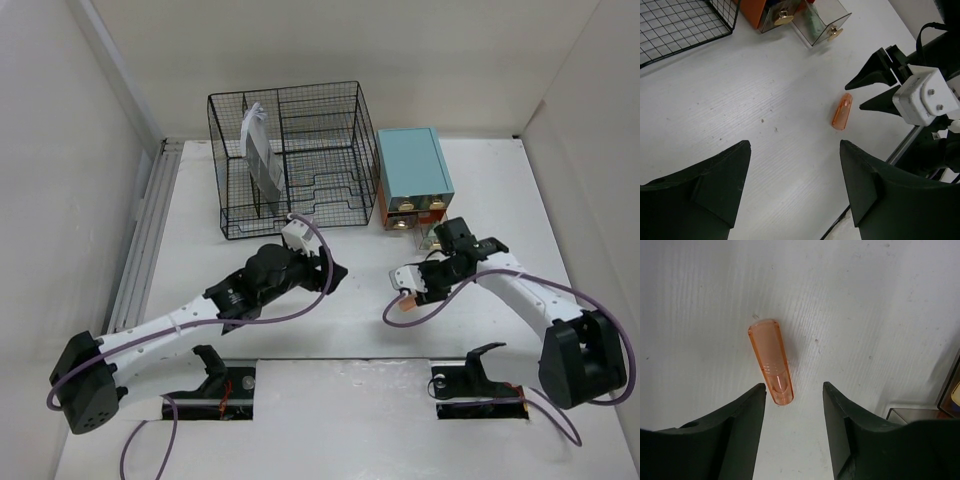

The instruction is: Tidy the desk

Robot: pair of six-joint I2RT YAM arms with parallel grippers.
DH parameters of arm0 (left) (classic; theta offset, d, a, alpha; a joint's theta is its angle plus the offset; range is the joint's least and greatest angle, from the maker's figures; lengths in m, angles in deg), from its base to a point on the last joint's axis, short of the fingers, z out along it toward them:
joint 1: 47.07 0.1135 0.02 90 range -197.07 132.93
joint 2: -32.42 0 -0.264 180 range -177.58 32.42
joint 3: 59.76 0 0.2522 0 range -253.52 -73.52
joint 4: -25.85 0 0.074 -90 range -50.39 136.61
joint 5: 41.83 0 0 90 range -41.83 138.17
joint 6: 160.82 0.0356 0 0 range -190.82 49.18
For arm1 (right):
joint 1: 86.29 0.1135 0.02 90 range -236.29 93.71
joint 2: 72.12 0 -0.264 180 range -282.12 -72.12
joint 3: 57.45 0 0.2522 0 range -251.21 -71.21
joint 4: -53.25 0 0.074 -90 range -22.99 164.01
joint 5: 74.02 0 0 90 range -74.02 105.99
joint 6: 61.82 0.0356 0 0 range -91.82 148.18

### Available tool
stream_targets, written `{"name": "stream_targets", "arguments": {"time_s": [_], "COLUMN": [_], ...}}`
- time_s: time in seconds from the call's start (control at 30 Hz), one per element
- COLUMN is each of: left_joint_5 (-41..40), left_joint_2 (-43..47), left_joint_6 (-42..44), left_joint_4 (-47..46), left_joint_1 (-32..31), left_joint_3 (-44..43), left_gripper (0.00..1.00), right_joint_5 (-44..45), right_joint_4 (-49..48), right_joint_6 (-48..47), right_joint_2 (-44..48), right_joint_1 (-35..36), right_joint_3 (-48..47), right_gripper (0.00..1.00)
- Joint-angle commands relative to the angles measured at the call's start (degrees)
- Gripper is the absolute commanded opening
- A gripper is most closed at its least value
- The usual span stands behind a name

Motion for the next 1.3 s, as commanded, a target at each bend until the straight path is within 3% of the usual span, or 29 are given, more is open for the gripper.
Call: {"name": "stream_targets", "arguments": {"time_s": [0.0, 0.37, 1.03, 1.13, 1.17, 1.2, 1.27], "left_joint_5": [-0.02, -0.02, 0.51, 0.51, 0.51, 0.51, 0.51], "left_joint_2": [1.12, 5.87, 9.82, 10.44, 10.44, 10.96, 10.96], "left_joint_6": [-1.32, -2.38, -3.43, -3.43, -3.96, -3.96, -3.96], "left_joint_4": [-0.93, -0.93, -0.4, 0.12, 0.12, 0.12, 0.12], "left_joint_1": [0.24, 0.24, 0.24, 0.24, 0.24, 0.24, 0.24], "left_joint_3": [0.91, 3.28, 4.33, 4.33, 4.33, 4.86, 4.86], "left_gripper": [0.69, 0.69, 0.7, 0.7, 0.7, 0.7, 0.7], "right_joint_5": [5.88, 13.01, 23.12, 23.65, 23.65, 23.65, 23.65], "right_joint_4": [-4.03, -6.5, -5.8, -5.8, -5.8, -5.8, -6.41], "right_joint_6": [4.3, 11.16, 17.05, 17.67, 18.36, 18.37, 19.6], "right_joint_2": [-0.12, -2.93, -10.31, -11.8, -11.81, -11.81, -11.81], "right_joint_1": [3.62, 13.92, 21.48, 21.48, 21.48, 21.48, 21.48], "right_joint_3": [0.35, 2.02, 0.18, -0.44, -0.44, -0.96, -0.97], "right_gripper": [0.55, 0.55, 0.54, 0.47, 0.32, 0.24, 0.14]}}
